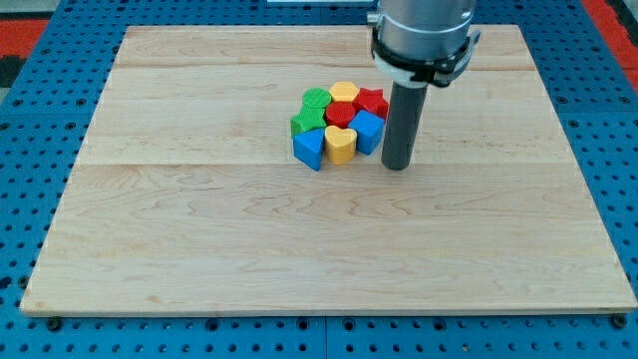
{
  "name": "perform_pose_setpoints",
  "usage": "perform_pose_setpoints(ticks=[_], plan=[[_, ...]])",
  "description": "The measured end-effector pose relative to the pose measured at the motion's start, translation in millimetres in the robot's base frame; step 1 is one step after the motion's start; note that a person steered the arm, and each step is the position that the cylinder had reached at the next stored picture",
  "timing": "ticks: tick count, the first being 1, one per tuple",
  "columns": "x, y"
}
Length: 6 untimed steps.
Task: Move the blue cubered circle and green circle to the top side
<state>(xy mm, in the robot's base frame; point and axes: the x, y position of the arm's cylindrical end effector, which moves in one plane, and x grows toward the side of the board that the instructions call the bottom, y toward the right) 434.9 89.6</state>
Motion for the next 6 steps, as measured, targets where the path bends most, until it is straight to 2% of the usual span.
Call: perform_pose_setpoints(ticks=[1, 2, 3, 6], plan=[[-19, -18], [-19, -38], [-38, -82], [-127, -116]])
